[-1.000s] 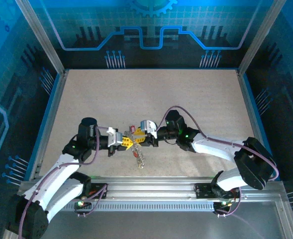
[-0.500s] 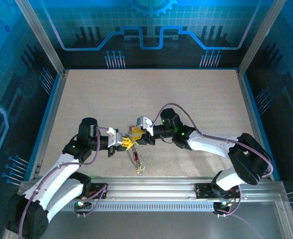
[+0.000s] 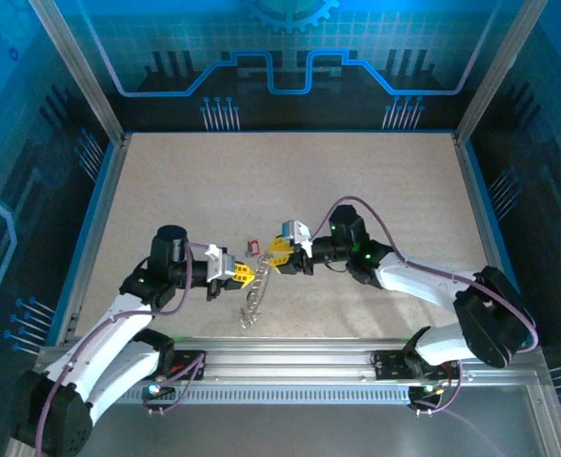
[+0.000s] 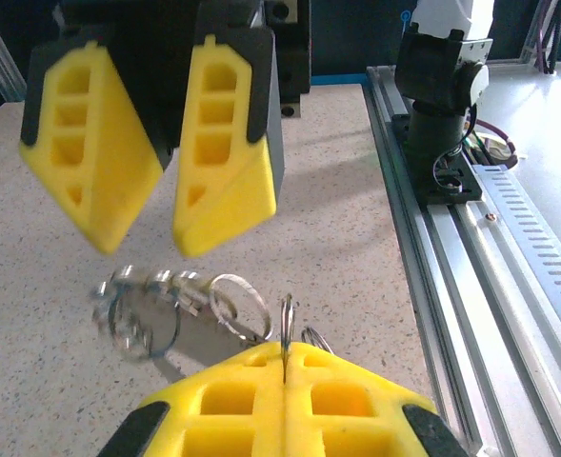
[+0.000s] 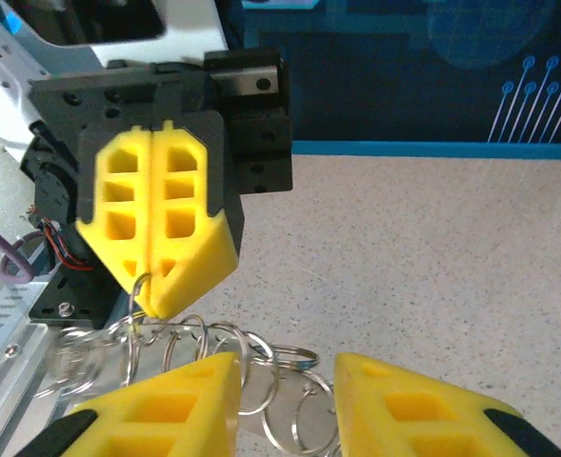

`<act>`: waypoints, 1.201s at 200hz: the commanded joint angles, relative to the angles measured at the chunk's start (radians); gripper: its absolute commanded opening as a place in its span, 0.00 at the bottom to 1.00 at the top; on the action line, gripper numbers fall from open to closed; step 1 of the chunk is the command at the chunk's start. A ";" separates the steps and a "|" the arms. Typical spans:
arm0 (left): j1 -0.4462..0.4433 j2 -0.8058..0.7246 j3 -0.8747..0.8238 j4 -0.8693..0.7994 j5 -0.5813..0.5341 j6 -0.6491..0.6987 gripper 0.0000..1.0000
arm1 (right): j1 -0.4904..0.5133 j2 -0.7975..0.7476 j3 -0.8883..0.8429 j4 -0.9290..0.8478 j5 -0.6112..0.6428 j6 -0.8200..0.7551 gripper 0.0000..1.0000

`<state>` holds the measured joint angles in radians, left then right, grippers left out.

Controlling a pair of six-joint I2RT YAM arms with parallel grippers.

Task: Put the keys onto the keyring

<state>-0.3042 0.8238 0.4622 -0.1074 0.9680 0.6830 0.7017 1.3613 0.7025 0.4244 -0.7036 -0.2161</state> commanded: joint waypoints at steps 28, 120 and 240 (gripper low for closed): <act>-0.010 -0.009 0.021 0.043 0.065 -0.006 0.00 | 0.011 -0.056 -0.009 -0.101 -0.050 -0.152 0.32; -0.010 0.001 0.026 0.047 0.068 -0.025 0.00 | 0.096 -0.159 -0.052 -0.141 0.088 -0.261 0.32; -0.010 0.012 0.023 0.077 0.065 -0.049 0.00 | 0.213 -0.235 -0.073 -0.170 0.251 -0.363 0.28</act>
<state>-0.3042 0.8375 0.4622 -0.0692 0.9859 0.6376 0.8867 1.1320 0.6086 0.2550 -0.4862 -0.5434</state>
